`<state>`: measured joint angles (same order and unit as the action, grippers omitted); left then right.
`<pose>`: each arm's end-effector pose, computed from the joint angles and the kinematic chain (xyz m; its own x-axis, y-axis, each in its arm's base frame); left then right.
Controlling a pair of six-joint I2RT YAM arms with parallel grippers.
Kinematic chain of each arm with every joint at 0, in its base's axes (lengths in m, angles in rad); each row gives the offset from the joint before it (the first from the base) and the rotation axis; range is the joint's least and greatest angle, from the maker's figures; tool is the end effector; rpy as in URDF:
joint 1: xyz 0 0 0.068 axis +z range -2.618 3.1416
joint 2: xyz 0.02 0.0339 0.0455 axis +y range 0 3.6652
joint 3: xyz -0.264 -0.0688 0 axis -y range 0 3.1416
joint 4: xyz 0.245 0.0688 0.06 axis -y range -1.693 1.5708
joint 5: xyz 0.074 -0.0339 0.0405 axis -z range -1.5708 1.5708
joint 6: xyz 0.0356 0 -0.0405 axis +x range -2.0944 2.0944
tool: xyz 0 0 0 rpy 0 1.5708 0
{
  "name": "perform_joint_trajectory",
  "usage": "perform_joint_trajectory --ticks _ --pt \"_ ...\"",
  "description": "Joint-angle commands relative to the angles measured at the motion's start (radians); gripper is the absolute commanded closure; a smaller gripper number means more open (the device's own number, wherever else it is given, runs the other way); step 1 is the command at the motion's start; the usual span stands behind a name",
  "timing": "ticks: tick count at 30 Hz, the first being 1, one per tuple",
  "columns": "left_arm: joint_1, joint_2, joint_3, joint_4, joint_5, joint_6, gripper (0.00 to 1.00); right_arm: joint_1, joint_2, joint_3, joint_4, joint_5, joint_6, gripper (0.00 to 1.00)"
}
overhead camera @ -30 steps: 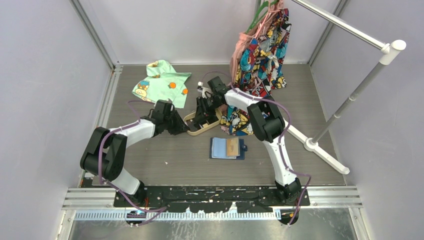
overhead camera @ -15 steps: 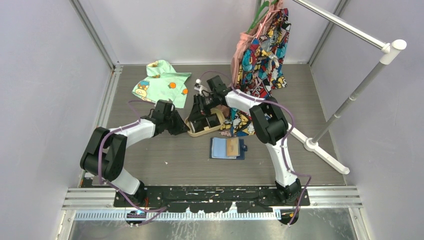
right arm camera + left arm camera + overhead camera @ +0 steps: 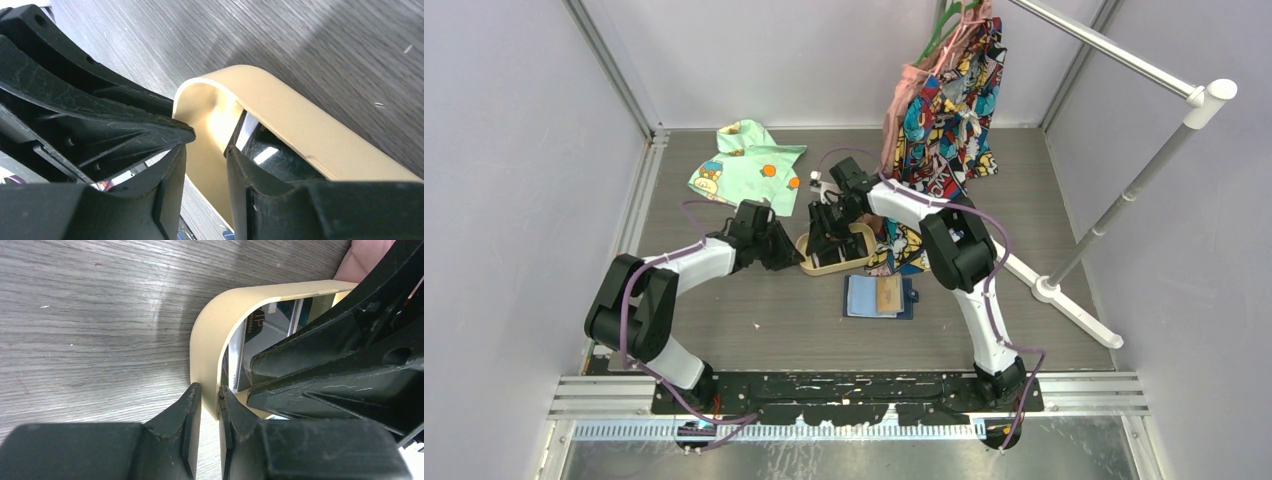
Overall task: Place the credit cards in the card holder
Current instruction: Pick up the credit card from the storage box.
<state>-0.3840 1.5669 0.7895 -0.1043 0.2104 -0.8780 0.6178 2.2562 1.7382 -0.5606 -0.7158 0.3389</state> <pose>0.2799 -0.1211 0.1644 -0.8337 -0.4747 -0.2821 -0.2380 0.7698 -0.5922 0.3756 0.2955 0.1598 -0.9069 -0.3367 -0.2534 -0.4118 0.5804 0.7025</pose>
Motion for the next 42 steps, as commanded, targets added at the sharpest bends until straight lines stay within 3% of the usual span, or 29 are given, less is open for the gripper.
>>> perform_joint_trajectory --ticks 1,5,11,14,25,29,34,42 --pt "-0.007 0.008 0.043 0.017 0.032 0.017 0.81 -0.003 -0.077 0.022 -0.016 -0.048 -0.068 0.58" --pt "-0.007 0.007 0.048 0.010 0.027 0.017 0.81 -0.004 -0.131 0.020 -0.045 0.000 -0.124 0.54" --pt "-0.023 0.013 0.063 -0.005 0.017 0.017 0.81 -0.009 -0.186 -0.030 -0.082 0.219 -0.186 0.48" --pt "-0.028 0.015 0.071 -0.012 0.011 0.017 0.81 -0.009 -0.165 -0.023 -0.115 0.311 -0.218 0.45" --pt "-0.039 0.009 0.083 -0.039 -0.009 0.017 0.82 -0.010 -0.079 -0.004 -0.177 0.434 -0.242 0.43" --pt "-0.047 0.018 0.089 -0.044 -0.010 0.017 0.82 -0.008 -0.070 -0.022 -0.176 0.386 -0.235 0.41" --pt "-0.048 0.026 0.091 -0.044 -0.009 0.017 0.83 -0.008 -0.033 -0.046 -0.102 0.122 -0.134 0.42" --pt "-0.049 0.019 0.080 -0.057 -0.016 0.017 0.83 -0.027 0.016 -0.028 0.003 -0.097 0.008 0.46"
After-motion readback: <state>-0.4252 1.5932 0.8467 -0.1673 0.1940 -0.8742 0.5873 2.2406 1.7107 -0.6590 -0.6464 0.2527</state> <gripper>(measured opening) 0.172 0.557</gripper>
